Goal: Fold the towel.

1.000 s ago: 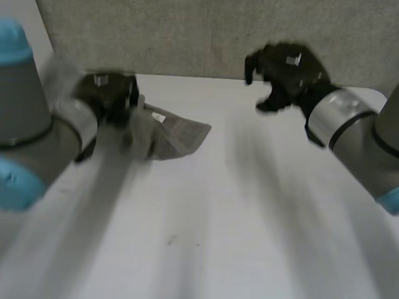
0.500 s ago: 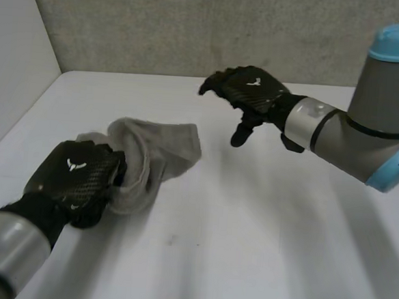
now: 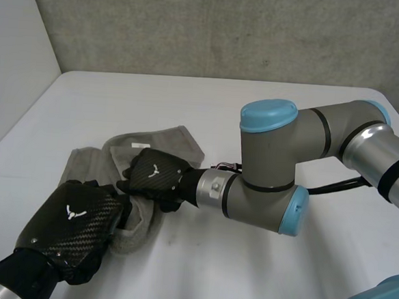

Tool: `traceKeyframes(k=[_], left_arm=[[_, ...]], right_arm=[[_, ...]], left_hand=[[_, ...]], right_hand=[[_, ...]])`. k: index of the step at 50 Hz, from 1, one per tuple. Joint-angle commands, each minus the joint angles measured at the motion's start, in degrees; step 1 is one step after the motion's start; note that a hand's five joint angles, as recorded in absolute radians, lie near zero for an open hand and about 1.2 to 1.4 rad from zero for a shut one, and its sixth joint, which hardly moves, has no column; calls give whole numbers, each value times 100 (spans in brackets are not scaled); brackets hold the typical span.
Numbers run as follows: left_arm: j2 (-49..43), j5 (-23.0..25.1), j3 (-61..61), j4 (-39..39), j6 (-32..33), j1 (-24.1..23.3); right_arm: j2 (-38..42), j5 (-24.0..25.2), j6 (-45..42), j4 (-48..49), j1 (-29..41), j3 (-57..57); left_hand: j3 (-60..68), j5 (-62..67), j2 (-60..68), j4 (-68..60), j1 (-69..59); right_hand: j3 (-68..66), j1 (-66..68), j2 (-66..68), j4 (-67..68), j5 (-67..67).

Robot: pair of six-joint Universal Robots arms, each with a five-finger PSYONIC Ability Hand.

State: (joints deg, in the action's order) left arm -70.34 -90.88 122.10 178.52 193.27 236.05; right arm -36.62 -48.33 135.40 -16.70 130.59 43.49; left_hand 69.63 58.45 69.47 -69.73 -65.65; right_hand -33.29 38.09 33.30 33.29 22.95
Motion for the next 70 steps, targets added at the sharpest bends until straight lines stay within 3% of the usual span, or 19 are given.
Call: traceKeyframes(k=[1,2,9,14,16,20,24,27,31,38,45,46,47,48,49,55,57,62,70], left_arm=[[11,1,-2,33,0,28],[3,1,-28,51,0,28],[-76,-8,-283,227,-9,231],[-103,1,-582,631,-9,617],[-112,18,-844,963,-18,897],[-199,18,-1126,1306,-35,951],[-489,-8,-1521,1694,-53,881],[-769,0,-1697,1721,-62,741],[-1164,18,-1803,1730,-44,548],[-2237,1,-1874,1677,-18,380],[-2818,9,-1865,1467,0,459],[-2845,9,-1831,1396,0,468],[-2845,9,-1830,1396,0,468],[-2845,9,-1804,1343,0,477],[-2845,9,-1778,1308,0,485],[-2810,18,-1690,1264,-9,521],[-2775,9,-1698,1255,-9,468],[-2608,18,-1751,1264,-18,407],[-2599,9,-1795,1264,-18,363]], right_arm=[[58,-10,-462,18,-7,-60],[41,-45,-497,27,-7,-121],[-258,-529,-216,62,-130,-605],[-873,-766,795,334,-482,-447],[-1389,-897,1390,876,-709,112],[-2341,-1346,1806,1688,-948,1030],[-3717,-2371,2095,2740,-1202,2336],[-4342,-2672,2096,2560,-1186,2882],[-4669,-2630,2096,1929,-1159,3191],[-4303,-2577,1570,-320,-1027,2947],[-3757,-2611,928,-1449,-816,2525],[-3660,-2568,944,-1372,-833,2454],[-3660,-2568,944,-1371,-834,2454],[-3546,-2577,953,-1153,-842,2436],[-3458,-2620,971,-838,-851,2436],[-3317,-2638,1560,-9,-1036,2542],[-3133,-2551,2487,254,-1097,2699],[-2861,-2437,3438,474,-1167,2840],[-2473,-2339,3783,536,-1220,3287]], left_hand=[[1037,1155,1053,-1027,-1435],[1037,1155,1053,-1027,-1435],[1037,1155,1053,-1027,-1435],[1037,1155,1053,-1027,-1435],[1037,1155,1053,-1027,-1435],[1037,1155,1053,-1027,-1435],[1037,1155,1053,-1027,-1435],[1037,1155,1053,-1027,-1435],[1037,1155,1053,-1027,-1435],[1037,1155,1053,-1027,-1435],[1037,1155,1053,-1027,-1435],[1037,1155,1053,-1027,-1435],[1037,1155,1053,-1027,-1435],[1037,1155,1053,-1027,-1435],[1037,1155,1053,-1027,-1435],[1037,1155,1053,-1027,-1435],[1037,1155,1053,-1027,-1435],[1037,1155,1053,-1027,-1435],[1037,1155,1053,-1027,-1435]], right_hand=[[-3584,3104,3583,3584,3618],[-4660,4180,4659,4660,4694],[-4671,4191,4670,4671,4705],[-4671,4191,4670,4671,4705],[-4671,4191,4670,4671,4705],[-4671,4191,4670,4671,4705],[-4671,4191,4670,4671,4705],[-4671,4191,4670,4671,4705],[-4671,4191,4670,4671,4705],[-4671,4191,4670,4671,4705],[-4671,4191,4670,4671,4705],[-2146,1666,2145,2146,2180],[-2120,1641,2120,2120,2155],[1194,-1673,-1195,-1194,-1160],[1910,-2389,-1911,-1910,-1876],[2329,-2809,-2330,-2329,-2295],[2329,-2809,-2330,-2329,-2295],[2329,-2809,-2330,-2329,-2295],[2329,-2809,-2330,-2329,-2295]])
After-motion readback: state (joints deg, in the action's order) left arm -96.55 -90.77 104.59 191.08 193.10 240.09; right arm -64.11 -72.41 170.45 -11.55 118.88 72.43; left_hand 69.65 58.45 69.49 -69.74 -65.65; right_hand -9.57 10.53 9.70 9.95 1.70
